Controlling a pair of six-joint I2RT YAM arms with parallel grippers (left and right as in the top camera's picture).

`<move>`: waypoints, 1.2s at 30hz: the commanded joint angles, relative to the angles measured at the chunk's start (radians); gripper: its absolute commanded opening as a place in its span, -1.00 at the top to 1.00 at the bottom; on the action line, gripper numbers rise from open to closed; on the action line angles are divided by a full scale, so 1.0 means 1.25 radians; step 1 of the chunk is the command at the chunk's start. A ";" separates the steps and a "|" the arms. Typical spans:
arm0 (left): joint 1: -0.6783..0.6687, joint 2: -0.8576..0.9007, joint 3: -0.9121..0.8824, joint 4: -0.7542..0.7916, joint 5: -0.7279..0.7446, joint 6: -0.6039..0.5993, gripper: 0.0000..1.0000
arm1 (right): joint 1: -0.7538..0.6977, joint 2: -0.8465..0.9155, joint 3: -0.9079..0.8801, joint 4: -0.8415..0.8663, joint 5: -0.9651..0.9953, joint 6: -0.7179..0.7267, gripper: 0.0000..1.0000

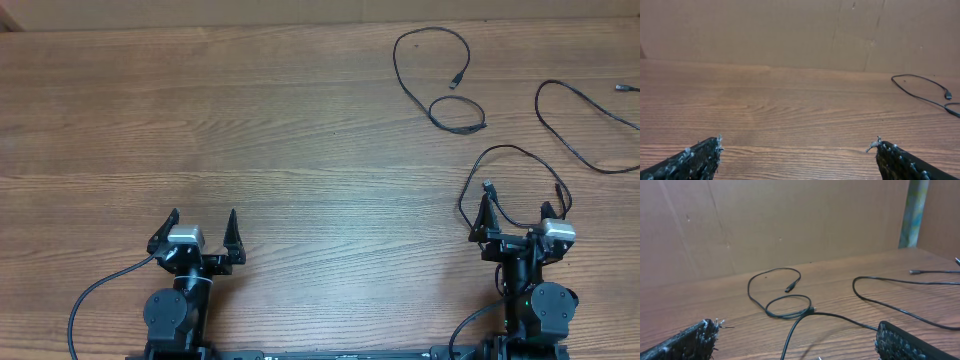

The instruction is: Untangle cables

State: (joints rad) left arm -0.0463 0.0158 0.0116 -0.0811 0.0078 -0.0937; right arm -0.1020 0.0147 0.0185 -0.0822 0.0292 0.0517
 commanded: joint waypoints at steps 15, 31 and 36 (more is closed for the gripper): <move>-0.005 -0.010 -0.005 0.003 0.003 0.019 -0.99 | 0.032 -0.009 -0.009 0.002 -0.004 -0.004 -0.99; -0.005 -0.010 -0.005 0.003 0.003 0.019 -0.99 | 0.052 -0.009 -0.009 0.002 -0.001 -0.004 -1.00; -0.005 -0.010 -0.005 0.003 0.003 0.019 -0.99 | 0.052 -0.009 -0.009 0.002 0.000 -0.004 -1.00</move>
State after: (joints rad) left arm -0.0463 0.0158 0.0116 -0.0811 0.0078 -0.0937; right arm -0.0433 0.0147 0.0181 -0.0826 0.0261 0.0513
